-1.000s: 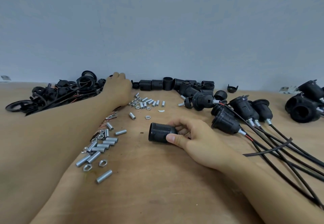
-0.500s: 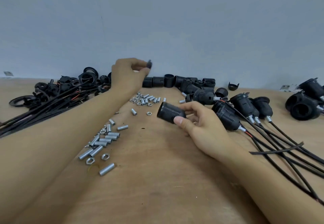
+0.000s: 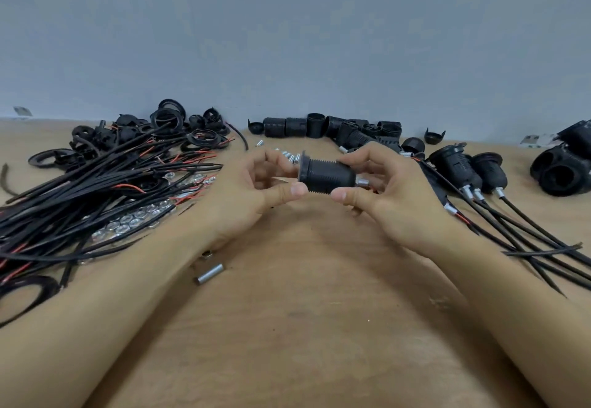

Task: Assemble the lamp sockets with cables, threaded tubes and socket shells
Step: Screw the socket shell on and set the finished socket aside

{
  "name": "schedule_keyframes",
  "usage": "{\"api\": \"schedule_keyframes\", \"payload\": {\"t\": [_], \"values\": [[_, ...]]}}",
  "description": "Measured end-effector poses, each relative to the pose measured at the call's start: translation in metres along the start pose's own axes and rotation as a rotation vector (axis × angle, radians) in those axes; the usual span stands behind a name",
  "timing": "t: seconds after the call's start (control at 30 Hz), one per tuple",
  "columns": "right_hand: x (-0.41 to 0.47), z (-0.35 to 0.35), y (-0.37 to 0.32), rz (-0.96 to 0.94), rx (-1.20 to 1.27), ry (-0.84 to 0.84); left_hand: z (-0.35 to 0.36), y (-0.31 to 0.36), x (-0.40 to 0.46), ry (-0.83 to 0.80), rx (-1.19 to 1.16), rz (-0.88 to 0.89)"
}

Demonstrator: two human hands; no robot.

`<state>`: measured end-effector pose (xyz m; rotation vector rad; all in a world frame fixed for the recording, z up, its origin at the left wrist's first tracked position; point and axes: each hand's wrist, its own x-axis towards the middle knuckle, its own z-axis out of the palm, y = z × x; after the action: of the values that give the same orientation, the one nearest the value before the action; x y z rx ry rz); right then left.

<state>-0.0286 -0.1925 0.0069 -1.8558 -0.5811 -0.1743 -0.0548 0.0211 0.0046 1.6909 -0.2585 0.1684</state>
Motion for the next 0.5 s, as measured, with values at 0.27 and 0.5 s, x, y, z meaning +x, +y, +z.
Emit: {"api": "schedule_keyframes", "payload": {"t": [0.27,0.5], "values": [[-0.003,0.0,-0.003,-0.069,0.075,0.009,-0.007,0.002,-0.001,-0.077,0.052,0.141],[0.0,0.004,0.001,0.007,0.162,0.003,-0.008,0.004,-0.007,-0.081,-0.022,0.195]]}}
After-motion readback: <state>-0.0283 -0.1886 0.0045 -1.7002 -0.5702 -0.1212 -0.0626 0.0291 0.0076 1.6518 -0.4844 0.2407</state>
